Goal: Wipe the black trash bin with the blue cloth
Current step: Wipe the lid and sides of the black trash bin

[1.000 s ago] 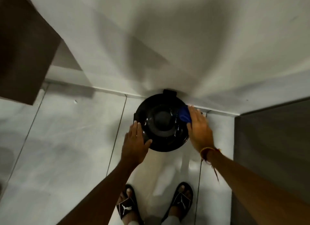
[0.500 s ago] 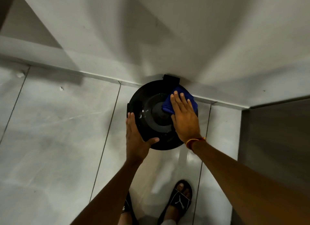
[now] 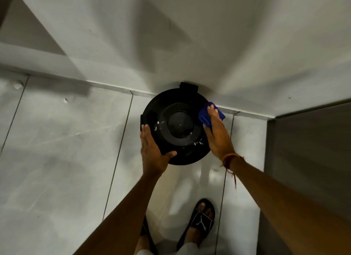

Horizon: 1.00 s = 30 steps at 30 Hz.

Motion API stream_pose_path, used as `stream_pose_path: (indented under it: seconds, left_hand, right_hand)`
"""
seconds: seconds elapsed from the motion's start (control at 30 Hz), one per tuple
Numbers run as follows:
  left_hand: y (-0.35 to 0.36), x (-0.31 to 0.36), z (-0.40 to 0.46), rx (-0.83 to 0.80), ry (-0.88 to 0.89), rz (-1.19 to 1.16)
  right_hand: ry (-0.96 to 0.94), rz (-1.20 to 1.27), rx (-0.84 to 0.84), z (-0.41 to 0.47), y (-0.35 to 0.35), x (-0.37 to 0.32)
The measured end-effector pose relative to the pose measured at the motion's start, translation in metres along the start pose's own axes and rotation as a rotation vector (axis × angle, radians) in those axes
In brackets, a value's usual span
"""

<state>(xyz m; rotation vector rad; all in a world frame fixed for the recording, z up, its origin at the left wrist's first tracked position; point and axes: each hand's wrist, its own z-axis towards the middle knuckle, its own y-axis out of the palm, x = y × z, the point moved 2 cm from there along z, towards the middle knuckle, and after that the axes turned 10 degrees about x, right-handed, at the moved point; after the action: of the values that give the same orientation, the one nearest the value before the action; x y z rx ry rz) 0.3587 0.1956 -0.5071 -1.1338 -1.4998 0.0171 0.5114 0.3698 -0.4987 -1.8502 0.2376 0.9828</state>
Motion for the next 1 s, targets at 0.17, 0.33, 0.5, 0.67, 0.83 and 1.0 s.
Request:
stream_pose_path:
  seconds: [0.17, 0.33, 0.5, 0.67, 0.83, 1.0]
  left_hand:
    - [-0.003, -0.004, -0.004, -0.025, 0.054, 0.023]
    - [-0.003, -0.016, -0.005, -0.011, 0.123, 0.097]
    - [-0.009, -0.027, 0.0, -0.04, 0.256, 0.206]
    - [-0.015, -0.031, 0.0, -0.072, 0.318, 0.228]
    - [-0.018, -0.024, -0.001, -0.098, 0.281, 0.18]
    - [-0.023, -0.02, -0.003, -0.122, 0.261, 0.142]
  right_hand:
    - [-0.043, -0.122, 0.046, -0.042, 0.022, -0.003]
    - [-0.068, -0.149, 0.054, -0.121, 0.067, -0.007]
    - [-0.241, -0.247, 0.039, -0.113, 0.096, -0.031]
    - [-0.474, -0.371, -0.055, -0.097, 0.103, -0.042]
    - [-0.646, -0.538, -0.135, -0.107, 0.06, -0.003]
    - [-0.647, -0.606, -0.17, -0.092, 0.013, 0.023]
